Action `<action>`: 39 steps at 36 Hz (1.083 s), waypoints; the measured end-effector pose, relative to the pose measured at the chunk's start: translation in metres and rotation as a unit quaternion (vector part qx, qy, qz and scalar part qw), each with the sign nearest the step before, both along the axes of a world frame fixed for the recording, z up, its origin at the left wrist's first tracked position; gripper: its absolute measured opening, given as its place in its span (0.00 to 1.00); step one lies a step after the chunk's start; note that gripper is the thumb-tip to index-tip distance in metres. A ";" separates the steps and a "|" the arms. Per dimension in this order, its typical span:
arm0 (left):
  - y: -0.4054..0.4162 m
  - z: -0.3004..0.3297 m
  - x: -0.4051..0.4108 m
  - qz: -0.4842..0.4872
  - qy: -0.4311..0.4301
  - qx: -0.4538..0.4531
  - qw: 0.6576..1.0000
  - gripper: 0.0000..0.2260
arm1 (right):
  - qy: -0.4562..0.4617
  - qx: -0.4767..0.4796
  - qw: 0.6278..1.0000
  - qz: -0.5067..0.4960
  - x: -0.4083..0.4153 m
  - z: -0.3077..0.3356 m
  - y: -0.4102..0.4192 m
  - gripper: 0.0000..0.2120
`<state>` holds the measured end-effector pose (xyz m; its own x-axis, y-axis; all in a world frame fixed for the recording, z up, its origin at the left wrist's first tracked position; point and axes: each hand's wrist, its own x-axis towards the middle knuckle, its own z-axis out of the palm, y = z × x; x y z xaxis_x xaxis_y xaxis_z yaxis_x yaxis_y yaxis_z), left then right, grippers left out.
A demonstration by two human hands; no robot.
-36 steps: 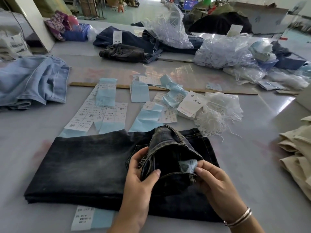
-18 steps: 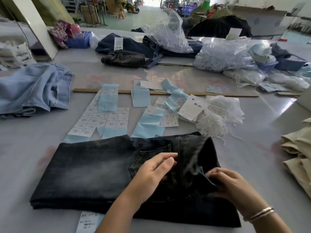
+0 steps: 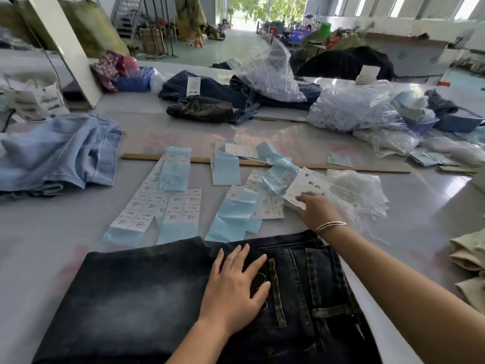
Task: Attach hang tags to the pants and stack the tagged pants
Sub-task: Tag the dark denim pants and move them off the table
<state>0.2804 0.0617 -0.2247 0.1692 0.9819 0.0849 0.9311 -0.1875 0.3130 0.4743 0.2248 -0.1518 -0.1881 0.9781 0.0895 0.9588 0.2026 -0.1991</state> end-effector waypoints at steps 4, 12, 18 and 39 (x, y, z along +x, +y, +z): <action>-0.006 -0.002 -0.002 0.003 -0.024 0.006 1.000 0.29 | -0.119 -0.017 0.993 -0.012 -0.003 -0.010 0.037 0.19; -0.003 0.000 -0.003 0.003 -0.053 0.011 0.999 0.28 | -0.184 0.031 0.982 -0.001 0.005 -0.016 0.050 0.15; -0.004 -0.001 -0.003 0.005 -0.076 0.020 0.997 0.27 | -0.138 0.051 0.989 -0.029 0.008 -0.018 0.051 0.12; 0.057 0.057 -0.072 0.232 -0.735 -0.222 0.597 0.16 | -0.025 0.193 0.883 0.426 -0.100 0.022 -0.097 0.11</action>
